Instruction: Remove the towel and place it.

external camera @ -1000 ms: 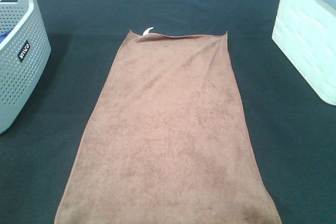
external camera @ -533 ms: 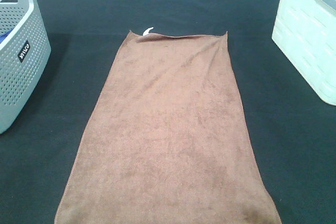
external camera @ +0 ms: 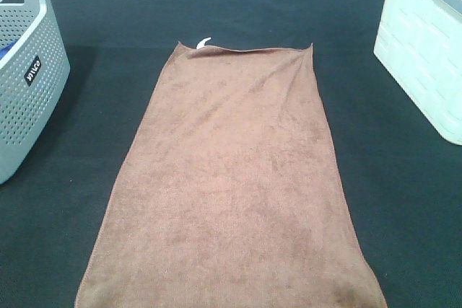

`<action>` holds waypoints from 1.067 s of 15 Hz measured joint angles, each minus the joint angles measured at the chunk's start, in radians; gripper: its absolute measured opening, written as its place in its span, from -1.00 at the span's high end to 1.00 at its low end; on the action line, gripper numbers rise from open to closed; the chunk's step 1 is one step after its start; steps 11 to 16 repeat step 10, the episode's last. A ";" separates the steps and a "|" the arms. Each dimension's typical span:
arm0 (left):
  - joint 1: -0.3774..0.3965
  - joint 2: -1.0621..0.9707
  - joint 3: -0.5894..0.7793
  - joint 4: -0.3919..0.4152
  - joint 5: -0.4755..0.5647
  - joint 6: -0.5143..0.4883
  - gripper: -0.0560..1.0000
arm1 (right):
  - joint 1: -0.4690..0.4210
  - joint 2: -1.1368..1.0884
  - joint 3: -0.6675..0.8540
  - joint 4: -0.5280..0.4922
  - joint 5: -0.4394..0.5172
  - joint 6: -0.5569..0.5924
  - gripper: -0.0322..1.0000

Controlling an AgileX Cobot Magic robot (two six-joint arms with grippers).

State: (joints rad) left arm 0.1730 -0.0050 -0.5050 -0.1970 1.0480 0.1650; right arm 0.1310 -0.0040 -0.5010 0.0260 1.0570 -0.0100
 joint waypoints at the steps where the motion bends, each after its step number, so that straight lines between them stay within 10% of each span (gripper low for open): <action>1: 0.000 0.000 0.004 0.000 0.000 0.000 -0.67 | 0.000 0.000 0.000 0.000 0.000 -0.001 -0.17; 16: -0.043 0.000 0.006 0.000 0.000 0.001 -0.67 | 0.000 0.000 0.000 0.001 0.000 -0.003 -0.17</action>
